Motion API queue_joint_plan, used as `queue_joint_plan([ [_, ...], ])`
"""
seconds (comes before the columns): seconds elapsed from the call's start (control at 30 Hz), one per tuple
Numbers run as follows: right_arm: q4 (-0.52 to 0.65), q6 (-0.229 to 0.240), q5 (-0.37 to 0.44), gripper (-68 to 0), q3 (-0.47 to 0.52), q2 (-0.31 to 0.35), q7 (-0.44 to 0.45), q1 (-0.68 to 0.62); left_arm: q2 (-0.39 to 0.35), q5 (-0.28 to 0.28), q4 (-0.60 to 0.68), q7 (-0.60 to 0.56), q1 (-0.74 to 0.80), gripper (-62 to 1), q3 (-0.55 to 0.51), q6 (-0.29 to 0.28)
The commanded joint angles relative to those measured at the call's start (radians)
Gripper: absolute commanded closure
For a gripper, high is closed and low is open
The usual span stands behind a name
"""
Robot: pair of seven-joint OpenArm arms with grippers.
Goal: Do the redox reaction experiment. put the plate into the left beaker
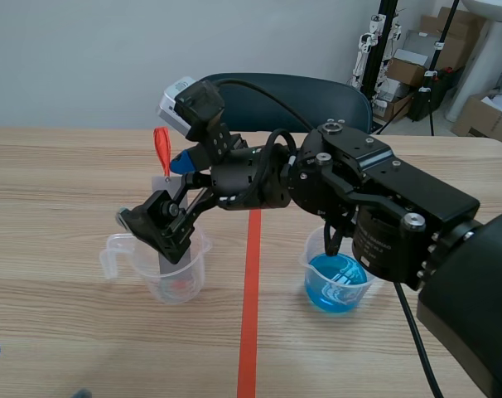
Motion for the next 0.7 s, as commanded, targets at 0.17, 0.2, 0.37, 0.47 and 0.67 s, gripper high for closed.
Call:
queue_joint_plan([
  [0.17, 0.013, 0.001, 0.011, -67.9, 0.007, -0.003, 0.014, 0.02, -0.011, -0.006, 0.009, -0.02, 0.01, -62.3, -0.001, -0.005],
  [0.2, 0.013, 0.001, 0.011, -67.9, 0.007, -0.003, 0.014, 0.02, -0.011, -0.006, 0.009, -0.02, 0.01, -62.3, -0.001, -0.005],
  [0.37, 0.013, 0.001, 0.011, -67.9, 0.007, -0.003, 0.016, 0.02, -0.011, -0.006, 0.009, -0.02, 0.01, -62.3, -0.001, -0.005],
  [0.47, 0.013, 0.001, 0.011, -67.9, 0.007, -0.003, 0.027, 0.02, -0.011, -0.006, 0.009, -0.02, 0.01, -62.3, -0.001, -0.005],
  [0.67, 0.013, 0.001, 0.011, -67.9, 0.007, -0.003, 0.041, 0.02, -0.011, -0.006, 0.009, -0.02, 0.01, -62.3, -0.001, -0.005],
])
